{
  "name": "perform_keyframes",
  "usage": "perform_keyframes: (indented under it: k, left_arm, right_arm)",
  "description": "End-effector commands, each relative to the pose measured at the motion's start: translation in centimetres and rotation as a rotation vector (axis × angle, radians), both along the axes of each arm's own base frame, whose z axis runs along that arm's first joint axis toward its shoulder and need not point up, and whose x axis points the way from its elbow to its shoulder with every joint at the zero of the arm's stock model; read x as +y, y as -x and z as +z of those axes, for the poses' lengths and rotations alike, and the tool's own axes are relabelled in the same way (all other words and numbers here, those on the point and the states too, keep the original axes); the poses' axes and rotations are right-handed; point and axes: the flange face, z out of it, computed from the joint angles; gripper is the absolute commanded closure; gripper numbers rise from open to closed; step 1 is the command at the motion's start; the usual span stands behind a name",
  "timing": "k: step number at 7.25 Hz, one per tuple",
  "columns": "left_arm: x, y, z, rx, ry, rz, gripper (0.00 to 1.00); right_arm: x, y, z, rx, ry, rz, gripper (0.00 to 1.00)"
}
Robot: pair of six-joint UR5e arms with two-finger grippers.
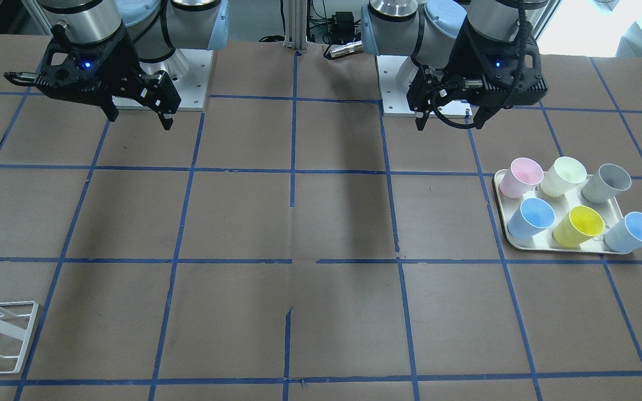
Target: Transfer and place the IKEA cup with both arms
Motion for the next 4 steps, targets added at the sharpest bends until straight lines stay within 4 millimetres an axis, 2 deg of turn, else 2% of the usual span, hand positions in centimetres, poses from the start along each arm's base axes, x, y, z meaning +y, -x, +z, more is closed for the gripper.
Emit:
perform_keyframes:
  k: [1, 4]
  left_arm:
    - [-0.05, -0.72, 0.81, -0.003, 0.034, -0.011, 0.00]
    - [-0.16, -0.58, 0.65, 0.003, 0.053, -0.056, 0.00]
  right_arm:
    - [-0.14, 0.01, 0.16, -0.001, 0.013, 0.001, 0.00]
    - [-0.12, -0.03, 0.32, -0.004, 0.018, 0.001, 0.00]
